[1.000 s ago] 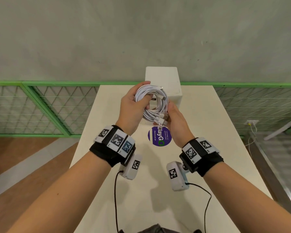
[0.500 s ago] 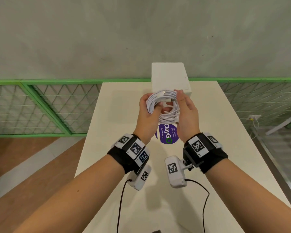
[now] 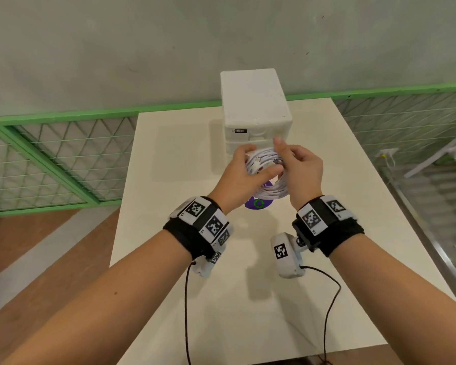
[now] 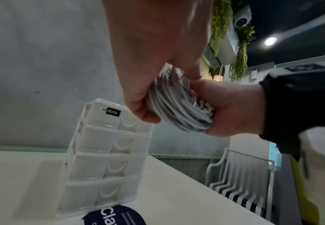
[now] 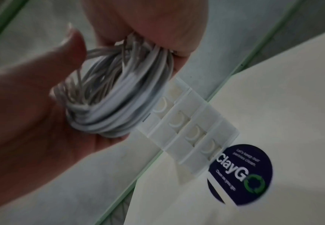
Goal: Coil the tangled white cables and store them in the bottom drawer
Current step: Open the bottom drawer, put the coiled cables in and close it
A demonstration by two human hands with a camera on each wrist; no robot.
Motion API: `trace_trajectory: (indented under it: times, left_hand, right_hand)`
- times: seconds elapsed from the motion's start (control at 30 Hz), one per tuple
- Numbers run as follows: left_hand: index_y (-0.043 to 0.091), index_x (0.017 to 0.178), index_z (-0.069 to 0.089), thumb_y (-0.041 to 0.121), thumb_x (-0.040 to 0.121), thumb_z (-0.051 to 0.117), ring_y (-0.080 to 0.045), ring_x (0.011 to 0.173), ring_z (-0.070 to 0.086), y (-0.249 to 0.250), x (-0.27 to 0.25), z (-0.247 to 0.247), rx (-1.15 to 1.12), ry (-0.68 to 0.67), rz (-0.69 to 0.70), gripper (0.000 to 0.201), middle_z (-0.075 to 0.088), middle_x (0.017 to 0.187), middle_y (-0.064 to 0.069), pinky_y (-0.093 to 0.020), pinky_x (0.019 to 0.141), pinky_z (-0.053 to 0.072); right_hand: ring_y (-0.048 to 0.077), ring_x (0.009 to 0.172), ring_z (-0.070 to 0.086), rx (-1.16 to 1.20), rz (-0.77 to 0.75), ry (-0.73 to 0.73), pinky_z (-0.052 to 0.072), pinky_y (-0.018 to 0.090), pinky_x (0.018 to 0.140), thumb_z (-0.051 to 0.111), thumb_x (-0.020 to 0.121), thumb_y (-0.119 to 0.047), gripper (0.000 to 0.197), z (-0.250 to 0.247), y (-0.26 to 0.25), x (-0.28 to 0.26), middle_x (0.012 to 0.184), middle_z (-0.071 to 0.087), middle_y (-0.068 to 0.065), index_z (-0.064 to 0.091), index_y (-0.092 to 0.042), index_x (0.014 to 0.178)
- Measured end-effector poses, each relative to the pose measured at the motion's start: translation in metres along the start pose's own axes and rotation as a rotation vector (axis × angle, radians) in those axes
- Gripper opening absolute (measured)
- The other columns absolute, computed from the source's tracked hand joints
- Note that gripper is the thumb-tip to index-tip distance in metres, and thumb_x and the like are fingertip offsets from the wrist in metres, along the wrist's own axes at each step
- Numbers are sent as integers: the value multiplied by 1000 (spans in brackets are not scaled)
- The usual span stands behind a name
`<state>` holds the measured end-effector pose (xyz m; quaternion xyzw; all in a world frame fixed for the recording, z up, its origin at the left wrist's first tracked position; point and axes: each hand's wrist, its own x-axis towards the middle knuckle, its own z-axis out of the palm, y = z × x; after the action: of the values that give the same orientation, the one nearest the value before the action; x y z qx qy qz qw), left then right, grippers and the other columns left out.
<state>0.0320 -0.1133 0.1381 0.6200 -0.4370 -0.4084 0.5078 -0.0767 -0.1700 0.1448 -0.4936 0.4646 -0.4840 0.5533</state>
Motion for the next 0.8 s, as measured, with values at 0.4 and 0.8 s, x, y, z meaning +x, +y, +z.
trace_trajectory:
  times: [0.4,0.8]
  left_hand:
    - [21,114,47,18,75,77,-11,88,64,-12,37,40,-37,-2,-94,50,65,99,4,-26,82,53]
    - [11,68,52,18,94,53,-16,62,50,-76,98,36,-142,315,-591,26,55,67,-5,-22,54,39]
  right_hand:
    - [2,57,56,-326,-145,-81,46,26,65,49,92,-40,31,-33,-1,62,64,65,-5,72,-20,89]
    - [18,71,53,-1111,-483,-592,44,31,77,32,94,-51,42,-56,-33,181,51,50,-8,43,-40,133]
